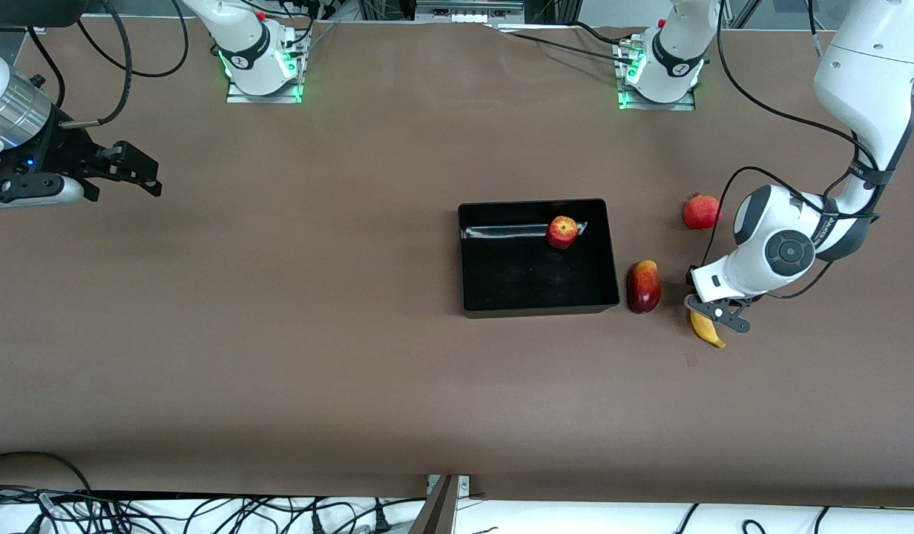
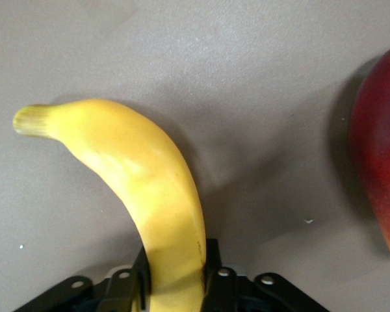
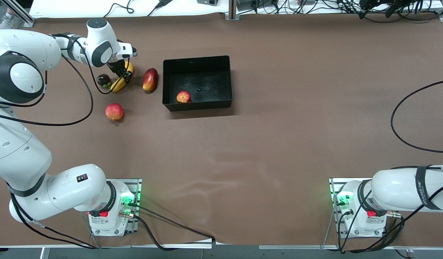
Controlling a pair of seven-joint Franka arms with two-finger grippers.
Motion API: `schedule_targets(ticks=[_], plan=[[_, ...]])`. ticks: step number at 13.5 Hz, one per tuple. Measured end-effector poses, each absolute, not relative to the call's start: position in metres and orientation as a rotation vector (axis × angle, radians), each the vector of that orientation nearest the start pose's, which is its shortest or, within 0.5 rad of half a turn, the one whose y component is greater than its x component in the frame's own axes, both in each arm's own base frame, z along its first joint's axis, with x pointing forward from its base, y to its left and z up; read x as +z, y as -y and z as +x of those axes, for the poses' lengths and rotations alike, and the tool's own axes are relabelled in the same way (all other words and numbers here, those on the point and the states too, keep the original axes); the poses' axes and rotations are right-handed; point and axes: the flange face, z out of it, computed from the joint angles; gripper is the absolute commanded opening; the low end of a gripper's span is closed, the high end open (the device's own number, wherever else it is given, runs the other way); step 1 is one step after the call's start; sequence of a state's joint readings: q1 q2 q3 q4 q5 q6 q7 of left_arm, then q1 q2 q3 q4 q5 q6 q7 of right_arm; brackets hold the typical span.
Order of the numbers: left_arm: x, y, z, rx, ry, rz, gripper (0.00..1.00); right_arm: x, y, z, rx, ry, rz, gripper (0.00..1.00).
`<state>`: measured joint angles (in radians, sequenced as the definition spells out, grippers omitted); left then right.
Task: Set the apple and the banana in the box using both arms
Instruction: 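Lift the banana, carry it into the box, open the left gripper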
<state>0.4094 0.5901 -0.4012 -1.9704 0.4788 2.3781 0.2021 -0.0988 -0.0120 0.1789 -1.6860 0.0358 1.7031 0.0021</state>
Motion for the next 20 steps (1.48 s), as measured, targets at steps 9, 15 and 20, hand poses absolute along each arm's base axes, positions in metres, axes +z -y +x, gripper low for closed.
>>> schedule_targets(ticks=[9,15,20], plan=[[0.322,0.062,0.62,0.479,-0.684,-3.038,0.0,0.588,-0.049,0.558,-0.043,0.115,-3.105,1.0],[0.344,0.211,0.6,0.457,-0.28,-3.181,0.0,0.588,-0.049,0.558,-0.043,0.115,-3.105,1.0],[0.302,0.339,0.563,0.39,-0.031,-3.234,0.0,0.588,-0.049,0.558,-0.043,0.115,-3.105,1.0]])
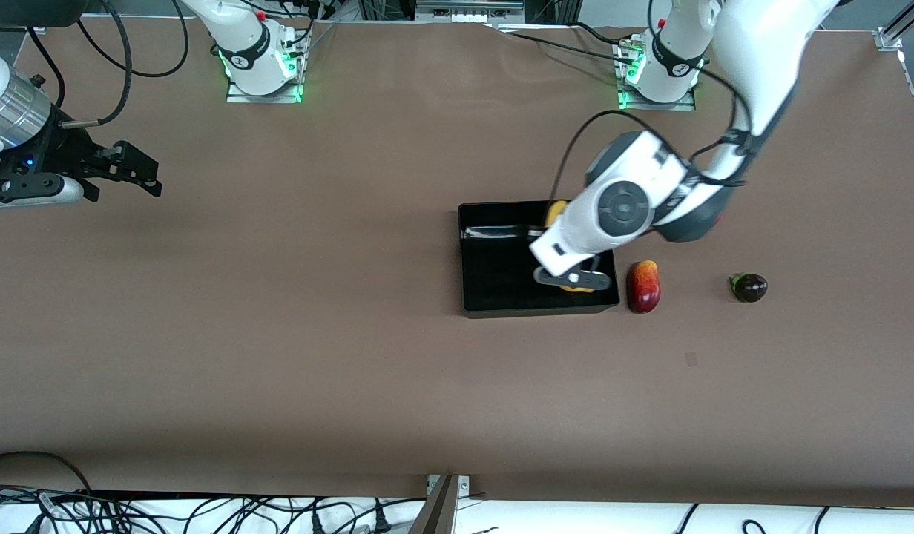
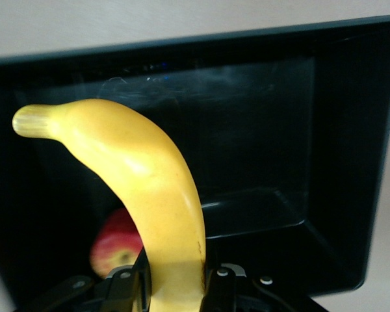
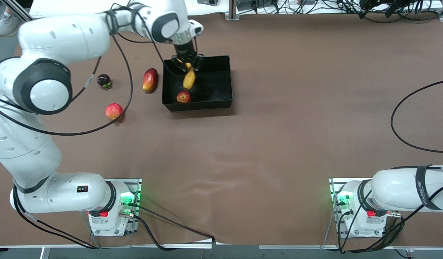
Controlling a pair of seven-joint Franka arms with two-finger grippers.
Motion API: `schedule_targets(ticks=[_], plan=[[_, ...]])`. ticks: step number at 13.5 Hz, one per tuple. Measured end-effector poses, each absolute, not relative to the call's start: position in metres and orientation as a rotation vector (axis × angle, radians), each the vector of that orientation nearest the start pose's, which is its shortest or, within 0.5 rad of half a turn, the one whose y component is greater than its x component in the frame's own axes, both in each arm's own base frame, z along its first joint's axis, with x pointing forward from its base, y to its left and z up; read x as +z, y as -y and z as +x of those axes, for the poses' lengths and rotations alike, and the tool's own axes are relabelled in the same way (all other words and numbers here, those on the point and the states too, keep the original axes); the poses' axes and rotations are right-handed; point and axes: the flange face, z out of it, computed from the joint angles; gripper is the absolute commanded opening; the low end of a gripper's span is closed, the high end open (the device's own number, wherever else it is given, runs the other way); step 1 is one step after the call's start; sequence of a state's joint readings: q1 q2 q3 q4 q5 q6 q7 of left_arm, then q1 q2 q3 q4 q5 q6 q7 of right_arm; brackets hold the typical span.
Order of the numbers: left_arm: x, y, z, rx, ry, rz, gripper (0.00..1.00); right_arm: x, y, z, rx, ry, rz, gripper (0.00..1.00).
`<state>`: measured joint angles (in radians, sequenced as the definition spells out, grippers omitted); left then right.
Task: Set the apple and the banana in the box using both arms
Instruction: 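Lift the banana, carry it into the box, open the left gripper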
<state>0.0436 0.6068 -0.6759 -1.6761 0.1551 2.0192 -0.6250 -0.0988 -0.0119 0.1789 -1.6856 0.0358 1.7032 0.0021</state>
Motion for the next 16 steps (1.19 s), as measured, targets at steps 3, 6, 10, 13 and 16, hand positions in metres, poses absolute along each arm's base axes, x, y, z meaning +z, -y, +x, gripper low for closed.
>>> schedule_targets(ticks=[3,6,10,13,16], plan=[[0.261,0.369,0.552,0.34,0.036,-3.208,0.0,0.588,-0.049,0.558,-0.043,0.114,-3.105,1.0],[0.223,0.4,0.535,0.271,0.077,-3.179,0.26,0.588,-0.049,0.558,-0.043,0.115,-3.105,1.0],[0.213,0.398,0.54,0.252,0.127,-3.183,1.0,0.588,-0.049,0.558,-0.043,0.115,-3.105,1.0],[0.263,0.36,0.576,0.198,0.177,-3.152,1.0,0.588,-0.049,0.558,-0.043,0.114,-3.105,1.0],[0.363,0.3,0.6,0.196,0.08,-3.047,1.0,0.588,-0.049,0.558,-0.044,0.115,-3.104,1.0]])
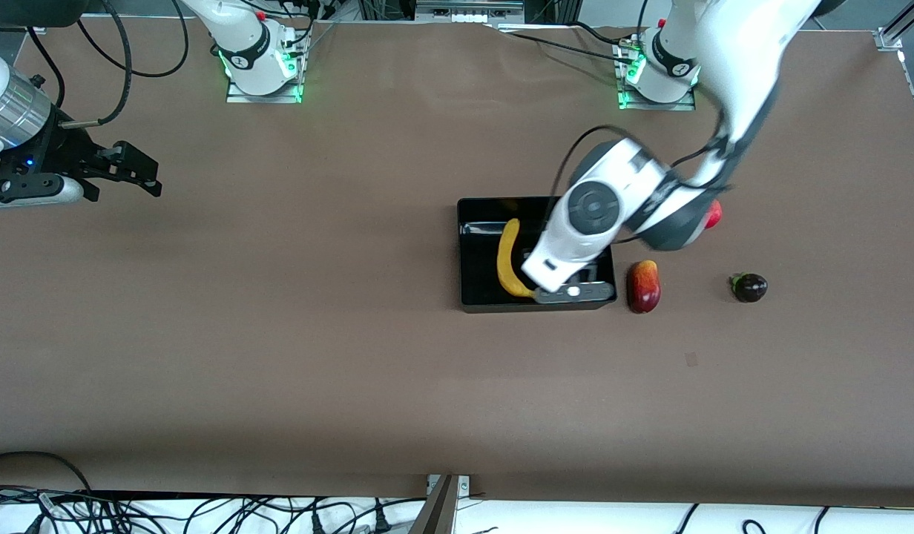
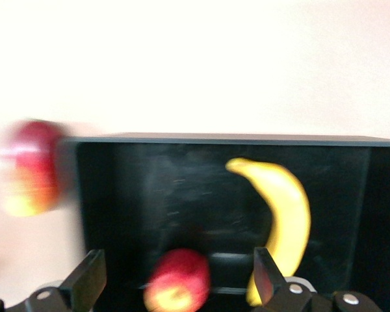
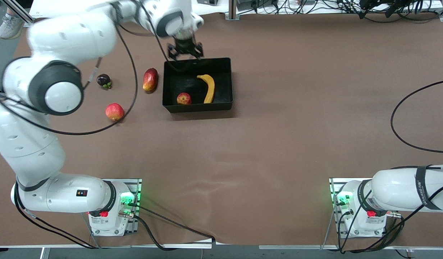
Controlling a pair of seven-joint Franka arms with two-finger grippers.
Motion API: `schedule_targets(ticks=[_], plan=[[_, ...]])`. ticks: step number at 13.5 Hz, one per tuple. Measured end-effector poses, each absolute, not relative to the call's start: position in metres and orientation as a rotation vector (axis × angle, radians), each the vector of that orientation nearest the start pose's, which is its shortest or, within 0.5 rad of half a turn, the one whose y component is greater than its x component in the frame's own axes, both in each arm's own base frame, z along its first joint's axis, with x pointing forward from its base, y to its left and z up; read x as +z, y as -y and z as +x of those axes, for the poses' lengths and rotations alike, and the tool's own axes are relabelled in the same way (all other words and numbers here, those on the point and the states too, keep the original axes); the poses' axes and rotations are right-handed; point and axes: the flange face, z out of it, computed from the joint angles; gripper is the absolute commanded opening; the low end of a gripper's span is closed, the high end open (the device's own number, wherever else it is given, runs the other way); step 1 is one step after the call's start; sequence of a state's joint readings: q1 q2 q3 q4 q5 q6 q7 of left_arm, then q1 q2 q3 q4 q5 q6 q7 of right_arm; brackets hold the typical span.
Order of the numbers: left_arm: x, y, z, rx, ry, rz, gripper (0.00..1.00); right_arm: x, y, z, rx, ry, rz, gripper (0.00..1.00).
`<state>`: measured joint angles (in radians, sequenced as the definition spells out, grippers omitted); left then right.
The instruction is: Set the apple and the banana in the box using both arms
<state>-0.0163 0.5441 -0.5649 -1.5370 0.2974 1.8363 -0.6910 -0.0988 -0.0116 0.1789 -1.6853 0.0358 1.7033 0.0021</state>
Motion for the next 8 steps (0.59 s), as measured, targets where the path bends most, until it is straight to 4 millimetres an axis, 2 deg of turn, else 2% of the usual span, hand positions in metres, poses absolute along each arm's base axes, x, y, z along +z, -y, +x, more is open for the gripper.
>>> schedule_targets(ticks=[1,3,6,8], plan=[[0.394,0.279,0.604,0.212,0.029,-3.021,1.0,0.588,-0.049,0.558,-0.044,0.115,-3.104,1.0],[0.444,0.239,0.613,0.259,-0.072,-3.017,1.0,0.588,-0.049,0.558,-0.044,0.115,-3.104,1.0],[0.501,0.159,0.618,0.271,-0.183,-3.086,1.0,0.588,-0.049,0.558,-0.044,0.115,-3.104,1.0],[0.538,0.105,0.608,0.223,-0.279,-3.086,1.0,0.588,-0.049,0.558,-0.044,0.115,-3.104,1.0]])
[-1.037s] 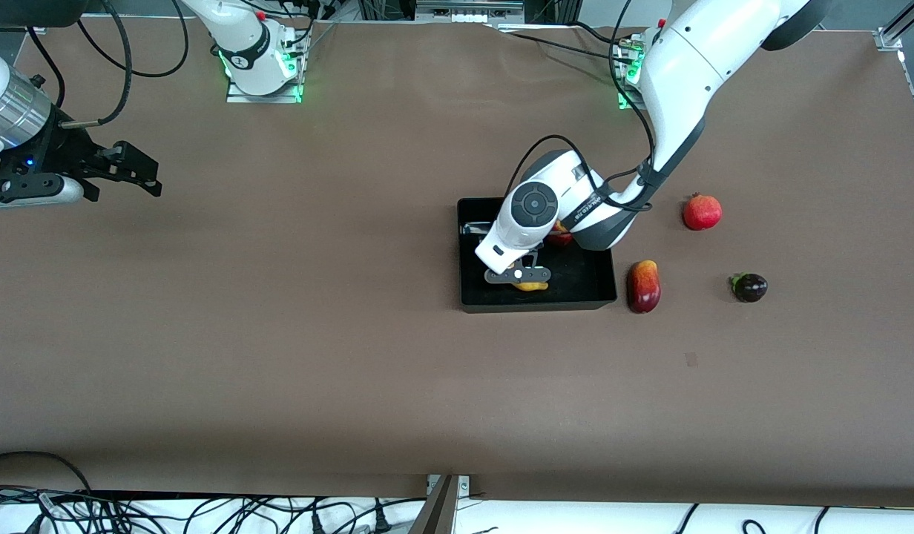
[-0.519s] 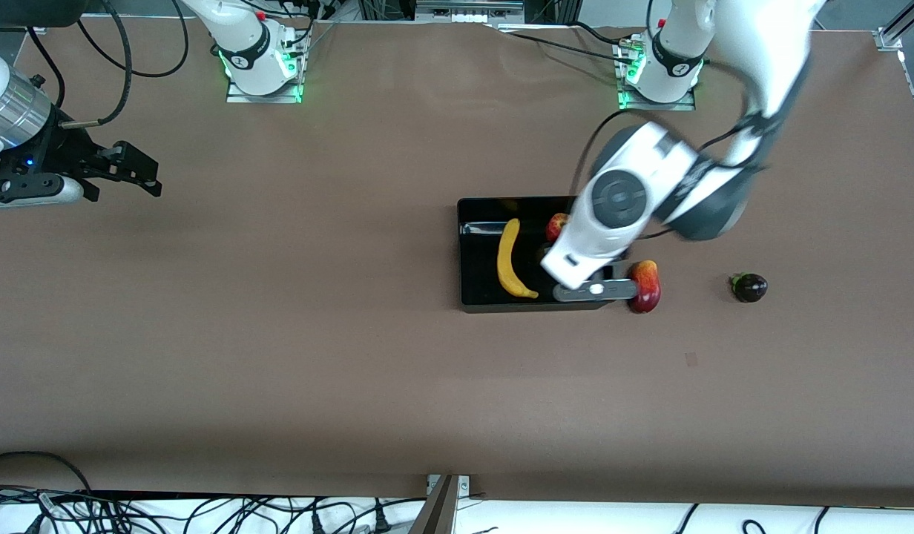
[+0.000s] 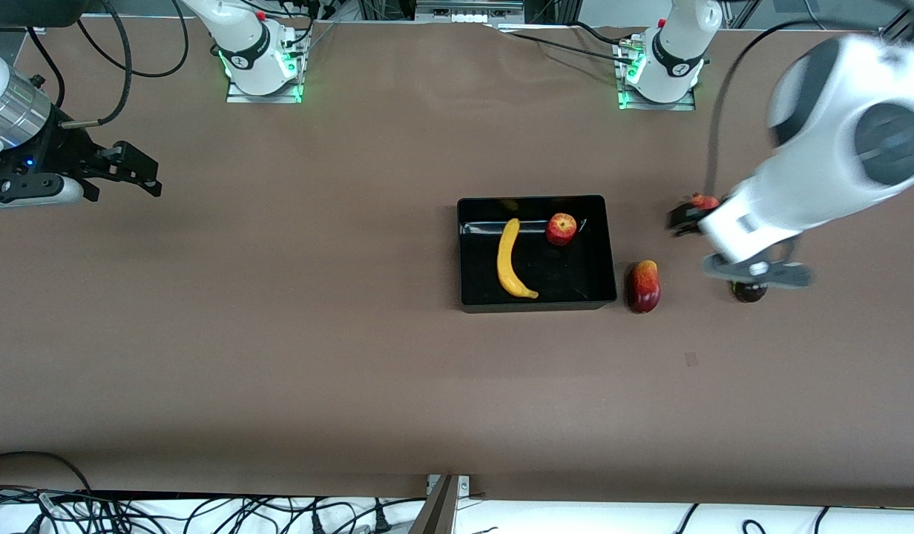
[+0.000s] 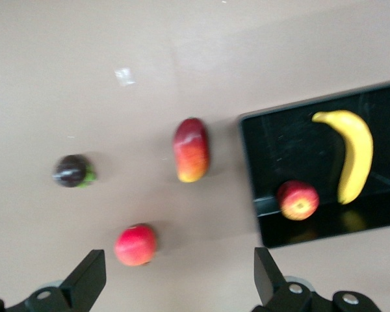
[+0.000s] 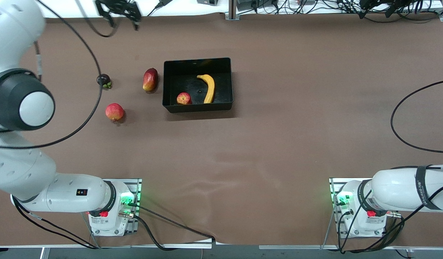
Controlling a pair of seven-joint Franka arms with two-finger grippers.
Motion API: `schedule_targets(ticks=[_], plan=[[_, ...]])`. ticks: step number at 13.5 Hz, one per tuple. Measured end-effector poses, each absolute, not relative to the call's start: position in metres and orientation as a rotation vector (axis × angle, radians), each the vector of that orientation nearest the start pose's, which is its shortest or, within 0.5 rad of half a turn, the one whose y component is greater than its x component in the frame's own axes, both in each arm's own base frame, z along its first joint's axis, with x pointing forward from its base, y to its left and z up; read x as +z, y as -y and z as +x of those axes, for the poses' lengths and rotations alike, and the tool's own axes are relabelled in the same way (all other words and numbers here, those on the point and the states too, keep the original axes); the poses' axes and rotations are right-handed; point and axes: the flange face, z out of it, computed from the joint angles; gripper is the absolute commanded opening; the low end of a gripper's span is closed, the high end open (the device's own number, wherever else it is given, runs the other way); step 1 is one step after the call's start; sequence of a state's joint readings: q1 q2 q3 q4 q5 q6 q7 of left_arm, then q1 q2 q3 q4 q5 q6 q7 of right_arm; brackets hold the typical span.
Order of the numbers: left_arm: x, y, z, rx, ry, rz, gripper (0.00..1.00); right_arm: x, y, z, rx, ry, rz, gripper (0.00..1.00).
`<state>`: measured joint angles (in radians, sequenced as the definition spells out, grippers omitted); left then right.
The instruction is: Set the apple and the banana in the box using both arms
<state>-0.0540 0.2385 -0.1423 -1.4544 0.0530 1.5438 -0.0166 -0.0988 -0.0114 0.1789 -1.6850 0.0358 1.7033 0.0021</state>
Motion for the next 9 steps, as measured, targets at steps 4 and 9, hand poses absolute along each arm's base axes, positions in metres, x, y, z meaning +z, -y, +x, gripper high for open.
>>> schedule_targets(ticks=[4,9], plan=[[0.585,0.063,0.57,0.121,-0.189,-3.088,1.0,0.588,-0.049,0.558,-0.044,0.115,-3.104,1.0],[0.587,0.047,0.556,0.095,-0.092,-3.092,1.0,0.588,-0.049,0.558,-0.044,0.115,-3.104,1.0]])
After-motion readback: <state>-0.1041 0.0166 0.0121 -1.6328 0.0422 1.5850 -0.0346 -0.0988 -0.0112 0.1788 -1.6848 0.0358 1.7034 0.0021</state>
